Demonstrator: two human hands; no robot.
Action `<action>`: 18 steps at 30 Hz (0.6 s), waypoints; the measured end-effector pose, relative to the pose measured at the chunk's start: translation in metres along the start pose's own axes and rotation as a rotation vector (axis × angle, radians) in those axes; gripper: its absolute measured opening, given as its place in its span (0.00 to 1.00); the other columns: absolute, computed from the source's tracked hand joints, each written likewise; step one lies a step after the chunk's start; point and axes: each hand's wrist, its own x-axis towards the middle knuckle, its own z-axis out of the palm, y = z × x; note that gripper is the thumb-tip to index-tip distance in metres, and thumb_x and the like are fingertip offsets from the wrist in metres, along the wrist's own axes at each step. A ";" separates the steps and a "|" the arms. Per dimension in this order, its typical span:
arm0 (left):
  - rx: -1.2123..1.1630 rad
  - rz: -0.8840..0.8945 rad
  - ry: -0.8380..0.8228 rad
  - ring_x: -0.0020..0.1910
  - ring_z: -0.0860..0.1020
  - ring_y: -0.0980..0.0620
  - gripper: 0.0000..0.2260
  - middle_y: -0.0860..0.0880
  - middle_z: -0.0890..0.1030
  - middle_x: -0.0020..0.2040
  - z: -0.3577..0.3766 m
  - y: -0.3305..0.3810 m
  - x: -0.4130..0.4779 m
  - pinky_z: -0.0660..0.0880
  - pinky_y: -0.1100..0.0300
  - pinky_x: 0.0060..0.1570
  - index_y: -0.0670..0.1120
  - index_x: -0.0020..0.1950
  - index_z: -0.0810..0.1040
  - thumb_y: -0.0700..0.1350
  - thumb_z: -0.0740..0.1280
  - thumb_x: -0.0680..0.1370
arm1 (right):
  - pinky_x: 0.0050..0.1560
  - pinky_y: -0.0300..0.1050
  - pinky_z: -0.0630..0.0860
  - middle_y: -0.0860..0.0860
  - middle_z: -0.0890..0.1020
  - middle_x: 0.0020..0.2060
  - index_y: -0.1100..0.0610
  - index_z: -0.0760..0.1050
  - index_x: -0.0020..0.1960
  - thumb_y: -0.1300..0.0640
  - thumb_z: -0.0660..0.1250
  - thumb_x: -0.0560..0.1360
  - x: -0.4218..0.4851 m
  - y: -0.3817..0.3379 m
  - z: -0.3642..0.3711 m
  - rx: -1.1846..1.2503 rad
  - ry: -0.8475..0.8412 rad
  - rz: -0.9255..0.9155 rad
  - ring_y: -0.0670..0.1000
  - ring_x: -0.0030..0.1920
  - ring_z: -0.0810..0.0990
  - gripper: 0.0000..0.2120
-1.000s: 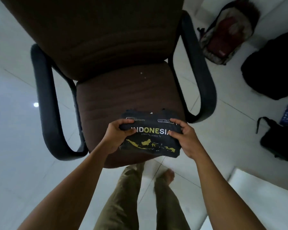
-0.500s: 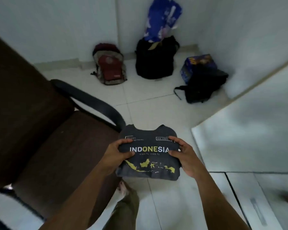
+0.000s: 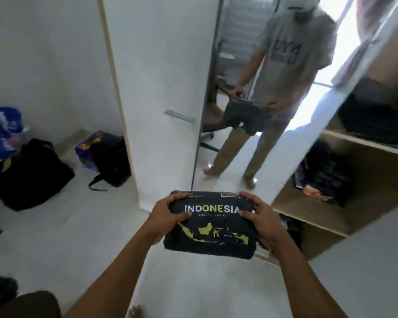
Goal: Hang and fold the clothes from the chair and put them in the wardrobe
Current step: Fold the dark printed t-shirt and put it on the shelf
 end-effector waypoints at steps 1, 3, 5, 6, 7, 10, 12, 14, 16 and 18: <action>0.014 0.025 -0.061 0.58 0.79 0.45 0.23 0.47 0.77 0.62 0.029 0.012 0.005 0.82 0.49 0.51 0.53 0.61 0.81 0.36 0.78 0.70 | 0.47 0.58 0.84 0.62 0.81 0.58 0.51 0.79 0.63 0.75 0.68 0.72 -0.015 -0.008 -0.028 0.018 0.053 -0.028 0.62 0.50 0.84 0.26; 0.041 0.078 -0.174 0.58 0.80 0.45 0.22 0.46 0.77 0.62 0.084 0.036 0.010 0.82 0.48 0.52 0.53 0.61 0.80 0.36 0.77 0.70 | 0.48 0.58 0.84 0.61 0.81 0.59 0.50 0.78 0.64 0.74 0.68 0.73 -0.045 -0.026 -0.077 0.063 0.141 -0.078 0.61 0.52 0.85 0.26; 0.081 0.135 -0.270 0.59 0.79 0.46 0.22 0.47 0.77 0.63 0.136 0.060 0.011 0.82 0.49 0.53 0.53 0.63 0.80 0.37 0.76 0.71 | 0.46 0.56 0.84 0.59 0.82 0.57 0.50 0.78 0.65 0.73 0.68 0.74 -0.073 -0.045 -0.120 0.087 0.224 -0.132 0.60 0.51 0.85 0.26; 0.103 0.164 -0.309 0.59 0.79 0.47 0.23 0.48 0.77 0.63 0.160 0.073 0.011 0.82 0.51 0.53 0.53 0.64 0.79 0.37 0.76 0.72 | 0.47 0.57 0.84 0.58 0.82 0.57 0.49 0.77 0.65 0.73 0.68 0.74 -0.086 -0.054 -0.138 0.090 0.266 -0.158 0.60 0.51 0.85 0.26; 0.120 0.187 -0.344 0.58 0.79 0.48 0.23 0.48 0.77 0.63 0.183 0.084 0.013 0.82 0.53 0.52 0.53 0.65 0.78 0.37 0.76 0.72 | 0.50 0.59 0.83 0.58 0.81 0.58 0.48 0.77 0.65 0.72 0.68 0.75 -0.096 -0.062 -0.157 0.094 0.303 -0.185 0.60 0.52 0.85 0.26; 0.143 0.199 -0.457 0.57 0.80 0.49 0.27 0.48 0.77 0.62 0.241 0.118 0.024 0.81 0.53 0.53 0.53 0.68 0.76 0.36 0.75 0.72 | 0.54 0.61 0.82 0.58 0.80 0.61 0.44 0.76 0.65 0.70 0.67 0.76 -0.115 -0.086 -0.203 0.104 0.376 -0.260 0.60 0.56 0.84 0.26; 0.154 0.183 -0.519 0.57 0.81 0.47 0.30 0.48 0.78 0.63 0.273 0.137 0.036 0.81 0.50 0.56 0.54 0.70 0.74 0.36 0.76 0.71 | 0.48 0.55 0.84 0.57 0.80 0.61 0.45 0.74 0.68 0.69 0.67 0.77 -0.121 -0.102 -0.228 0.112 0.413 -0.296 0.59 0.53 0.85 0.26; 0.150 0.161 -0.559 0.57 0.81 0.46 0.31 0.46 0.78 0.63 0.302 0.155 0.050 0.80 0.48 0.57 0.54 0.70 0.74 0.36 0.77 0.71 | 0.43 0.49 0.84 0.56 0.79 0.60 0.48 0.70 0.72 0.69 0.68 0.76 -0.122 -0.119 -0.251 0.108 0.441 -0.318 0.57 0.50 0.86 0.28; 0.157 0.134 -0.576 0.56 0.82 0.44 0.32 0.45 0.79 0.62 0.329 0.169 0.068 0.80 0.46 0.57 0.54 0.70 0.73 0.37 0.78 0.70 | 0.41 0.47 0.84 0.56 0.79 0.60 0.48 0.69 0.73 0.68 0.70 0.75 -0.118 -0.137 -0.274 0.064 0.472 -0.320 0.55 0.49 0.86 0.31; 0.135 0.107 -0.607 0.56 0.82 0.42 0.34 0.43 0.80 0.62 0.356 0.180 0.088 0.80 0.44 0.57 0.54 0.71 0.73 0.40 0.80 0.67 | 0.42 0.48 0.84 0.57 0.80 0.59 0.49 0.70 0.72 0.67 0.71 0.75 -0.109 -0.157 -0.300 0.043 0.505 -0.323 0.56 0.48 0.86 0.29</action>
